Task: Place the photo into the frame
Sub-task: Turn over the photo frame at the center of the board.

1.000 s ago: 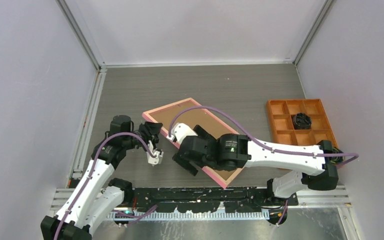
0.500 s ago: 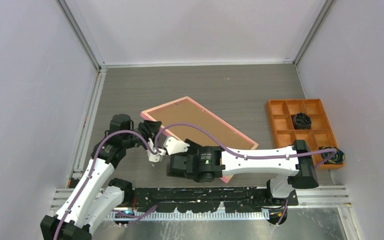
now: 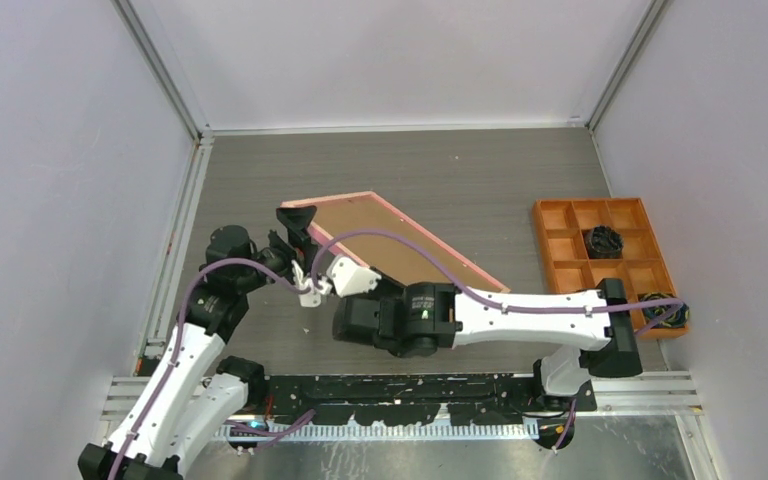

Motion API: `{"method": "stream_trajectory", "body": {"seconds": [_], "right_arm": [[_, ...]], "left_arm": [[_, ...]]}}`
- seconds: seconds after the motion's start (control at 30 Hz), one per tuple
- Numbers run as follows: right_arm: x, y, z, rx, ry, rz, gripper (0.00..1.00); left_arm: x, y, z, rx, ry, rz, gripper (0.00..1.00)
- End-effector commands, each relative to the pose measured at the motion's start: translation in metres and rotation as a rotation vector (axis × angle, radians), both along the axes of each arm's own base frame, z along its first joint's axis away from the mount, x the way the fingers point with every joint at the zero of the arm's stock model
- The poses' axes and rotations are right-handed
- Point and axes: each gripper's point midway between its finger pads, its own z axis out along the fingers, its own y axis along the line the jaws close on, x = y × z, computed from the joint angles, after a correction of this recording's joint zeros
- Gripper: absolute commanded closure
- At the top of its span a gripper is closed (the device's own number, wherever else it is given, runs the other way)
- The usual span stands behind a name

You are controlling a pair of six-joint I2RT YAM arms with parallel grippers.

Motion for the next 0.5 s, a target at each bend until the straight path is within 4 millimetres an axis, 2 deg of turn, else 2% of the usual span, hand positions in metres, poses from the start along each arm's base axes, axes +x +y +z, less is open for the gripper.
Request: {"method": "stream_trajectory", "body": {"seconds": [0.0, 0.1, 0.13, 0.17, 0.2, 0.27, 0.33, 0.4, 0.47], "right_arm": [[0.032, 0.007, 0.074, 0.289, -0.013, -0.077, 0.92], [0.052, 0.015, 0.087, 0.376, 0.062, -0.109, 0.93], [0.059, 0.018, 0.092, 0.407, 0.087, -0.120, 0.94], [0.067, 0.021, 0.097, 0.436, 0.113, -0.132, 0.94], [0.075, 0.022, 0.103, 0.474, 0.138, -0.150, 0.95], [0.088, 0.027, 0.112, 0.546, 0.199, -0.170, 0.96], [0.106, 0.025, 0.118, 0.624, 0.258, -0.211, 0.97], [0.121, 0.021, 0.124, 0.706, 0.314, -0.250, 0.98], [0.133, 0.014, 0.124, 0.773, 0.385, -0.288, 0.99]], "left_arm": [[0.020, 0.013, 0.081, -0.244, -0.080, 0.161, 0.00], [0.034, 0.036, 0.129, -0.446, -0.036, 0.336, 0.00], [0.040, 0.045, 0.133, -0.474, -0.017, 0.390, 0.00], [0.042, 0.054, 0.150, -0.536, -0.008, 0.435, 0.00], [0.045, 0.062, 0.157, -0.591, 0.042, 0.473, 0.00], [0.049, 0.075, 0.160, -0.638, 0.176, 0.541, 0.00], [0.057, 0.085, 0.152, -0.667, 0.336, 0.640, 0.00], [0.067, 0.096, 0.138, -0.695, 0.482, 0.741, 0.00], [0.068, 0.101, 0.123, -0.727, 0.608, 0.789, 0.00]]}}
